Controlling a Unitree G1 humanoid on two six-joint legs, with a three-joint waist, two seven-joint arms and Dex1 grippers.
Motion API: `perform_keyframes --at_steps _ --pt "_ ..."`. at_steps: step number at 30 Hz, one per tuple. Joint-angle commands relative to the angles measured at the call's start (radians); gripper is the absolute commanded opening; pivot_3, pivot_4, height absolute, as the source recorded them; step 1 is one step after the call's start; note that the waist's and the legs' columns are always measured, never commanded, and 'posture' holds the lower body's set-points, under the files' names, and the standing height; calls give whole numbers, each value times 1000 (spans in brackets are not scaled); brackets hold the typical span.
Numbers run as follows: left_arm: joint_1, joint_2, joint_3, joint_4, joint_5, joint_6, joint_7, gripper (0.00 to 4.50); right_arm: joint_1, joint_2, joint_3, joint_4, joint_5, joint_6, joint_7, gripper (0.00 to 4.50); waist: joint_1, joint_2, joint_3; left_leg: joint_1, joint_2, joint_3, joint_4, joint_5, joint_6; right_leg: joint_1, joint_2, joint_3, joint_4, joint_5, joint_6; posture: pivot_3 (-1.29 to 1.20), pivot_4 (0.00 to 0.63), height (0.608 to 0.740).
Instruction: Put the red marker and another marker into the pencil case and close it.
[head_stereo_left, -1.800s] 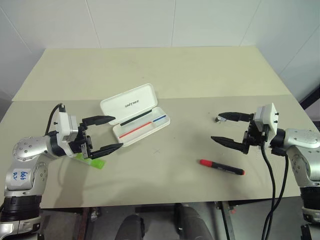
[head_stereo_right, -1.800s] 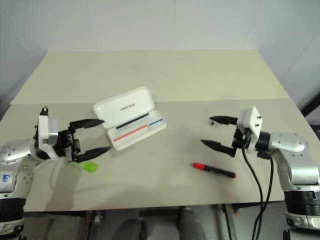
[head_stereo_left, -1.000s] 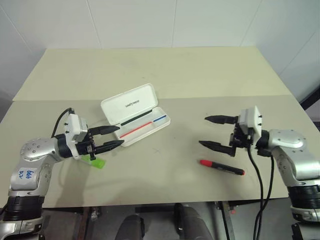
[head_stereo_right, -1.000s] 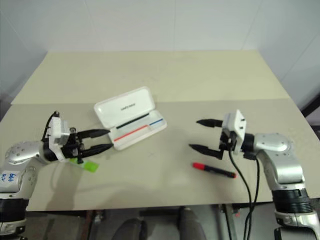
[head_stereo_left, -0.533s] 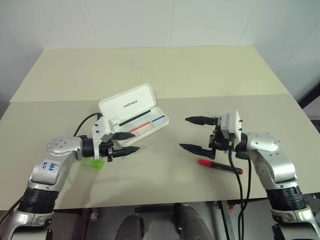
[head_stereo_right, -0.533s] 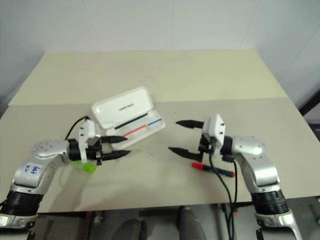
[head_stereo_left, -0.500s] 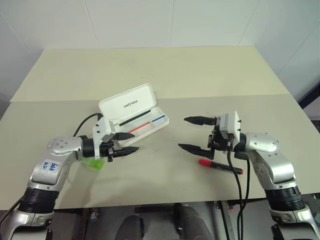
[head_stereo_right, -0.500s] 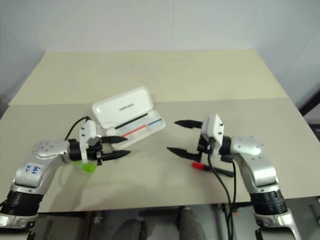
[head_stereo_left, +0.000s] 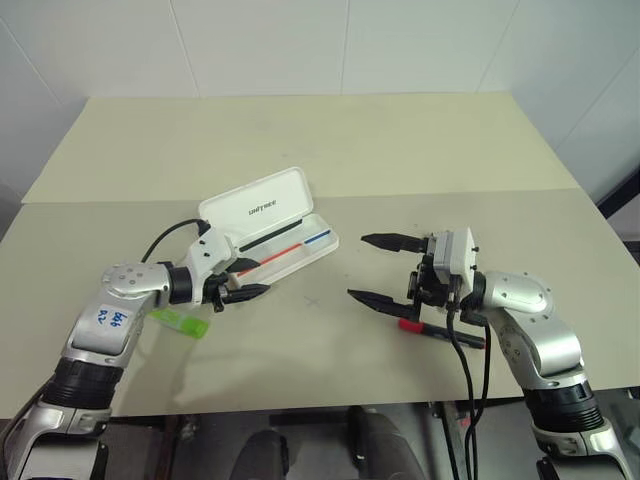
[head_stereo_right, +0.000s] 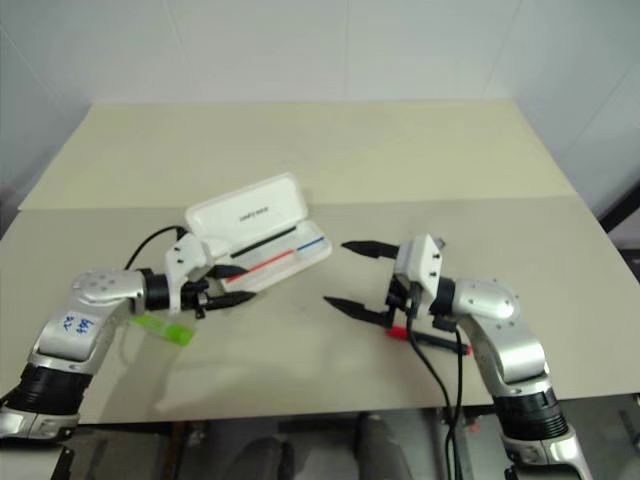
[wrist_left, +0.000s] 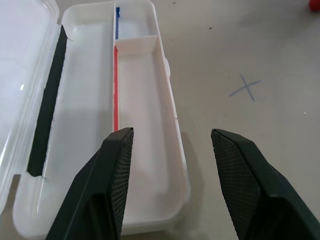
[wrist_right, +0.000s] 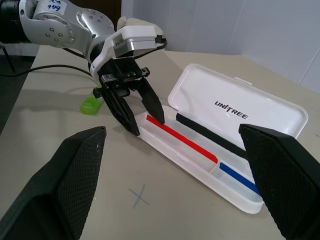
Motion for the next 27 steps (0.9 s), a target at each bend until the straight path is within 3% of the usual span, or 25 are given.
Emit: perform_keyframes --at_steps 1,20,23,27 --pt "-36 4 -14 10 9 -7 -27 2529 -13 -5 -3 -56 16 0 -12 4500 0 0 0 0 0 0 0 0 0 0 0 0 0 0 0 0 150 740" --pt "-167 44 -158 93 121 81 -143 2529 -44 -16 -13 -88 25 15 -29 4500 0 0 0 0 0 0 1 0 0 0 1 0 0 0 0 0 150 740" --pt "-182 43 -170 92 138 62 -151 1967 -54 -23 -14 -82 27 16 -19 4500 0 0 0 0 0 -1 1 0 0 0 1 0 1 0 0 0 150 740" --pt "-177 38 -180 70 150 34 -169 615 -67 -38 -12 -80 36 26 0 4500 0 0 0 -1 0 0 0 0 1 0 1 0 1 0 0 0 150 740"
